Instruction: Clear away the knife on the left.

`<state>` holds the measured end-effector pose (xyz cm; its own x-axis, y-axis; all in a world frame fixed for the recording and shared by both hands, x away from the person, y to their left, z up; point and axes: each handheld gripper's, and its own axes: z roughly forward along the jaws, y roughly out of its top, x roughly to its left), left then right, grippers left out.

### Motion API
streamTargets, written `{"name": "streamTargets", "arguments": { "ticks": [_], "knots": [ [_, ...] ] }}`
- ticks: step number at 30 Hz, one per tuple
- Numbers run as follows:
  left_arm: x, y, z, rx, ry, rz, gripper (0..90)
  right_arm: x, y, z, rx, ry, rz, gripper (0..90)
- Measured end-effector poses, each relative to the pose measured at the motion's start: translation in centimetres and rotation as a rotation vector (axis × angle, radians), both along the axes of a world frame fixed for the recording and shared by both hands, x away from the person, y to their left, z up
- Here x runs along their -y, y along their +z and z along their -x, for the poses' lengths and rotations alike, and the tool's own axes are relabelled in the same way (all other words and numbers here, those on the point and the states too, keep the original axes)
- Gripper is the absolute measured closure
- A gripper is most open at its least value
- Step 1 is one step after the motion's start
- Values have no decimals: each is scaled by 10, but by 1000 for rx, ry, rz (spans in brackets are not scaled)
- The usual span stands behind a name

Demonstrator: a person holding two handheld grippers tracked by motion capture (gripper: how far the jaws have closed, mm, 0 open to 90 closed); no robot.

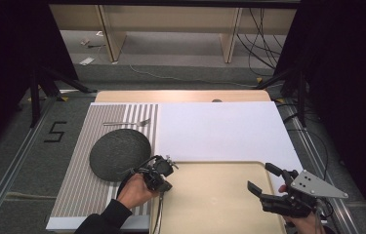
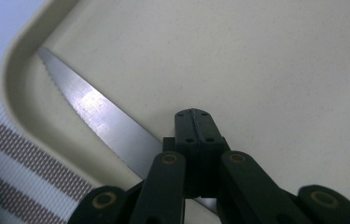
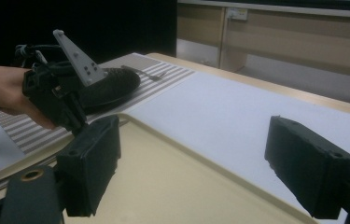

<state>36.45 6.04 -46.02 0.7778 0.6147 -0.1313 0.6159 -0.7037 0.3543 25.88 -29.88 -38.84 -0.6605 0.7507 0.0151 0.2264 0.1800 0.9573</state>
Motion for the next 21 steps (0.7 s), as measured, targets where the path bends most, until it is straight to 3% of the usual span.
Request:
{"name": "streamTargets", "arguments": {
  "ticks": [17, 21],
  "knots": [
    [-8, -1, 3, -4, 4, 21, 893, 0, 0, 0, 0, 0, 1, 192],
    [-8, -1, 3, -35, -12, 58, 760, 0, 0, 0, 1, 1, 1, 192]
  ]
}}
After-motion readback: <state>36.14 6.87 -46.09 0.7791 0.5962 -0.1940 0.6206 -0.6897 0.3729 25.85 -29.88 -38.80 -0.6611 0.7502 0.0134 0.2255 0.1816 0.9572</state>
